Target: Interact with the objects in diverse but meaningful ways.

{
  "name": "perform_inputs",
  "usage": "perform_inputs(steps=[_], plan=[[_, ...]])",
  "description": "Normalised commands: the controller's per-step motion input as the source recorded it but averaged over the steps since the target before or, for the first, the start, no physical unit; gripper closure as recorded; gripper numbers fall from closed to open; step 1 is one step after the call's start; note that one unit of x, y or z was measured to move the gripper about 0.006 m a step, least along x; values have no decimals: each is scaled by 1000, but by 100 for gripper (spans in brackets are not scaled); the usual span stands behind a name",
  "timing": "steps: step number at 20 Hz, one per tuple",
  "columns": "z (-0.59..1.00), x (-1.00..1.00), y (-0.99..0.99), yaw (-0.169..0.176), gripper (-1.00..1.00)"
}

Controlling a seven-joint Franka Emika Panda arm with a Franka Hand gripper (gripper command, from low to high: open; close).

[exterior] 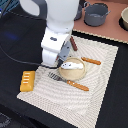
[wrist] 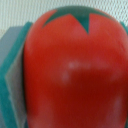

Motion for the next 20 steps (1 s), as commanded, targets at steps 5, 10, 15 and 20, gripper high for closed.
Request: perform_inputs(steps=[5,10,15,20], plan=[[-188,-395,-3,0,100],[-23,-278,-2,0,-100],[151,-161,-33,-5,-100],[465,-228,-261,-62,-100]])
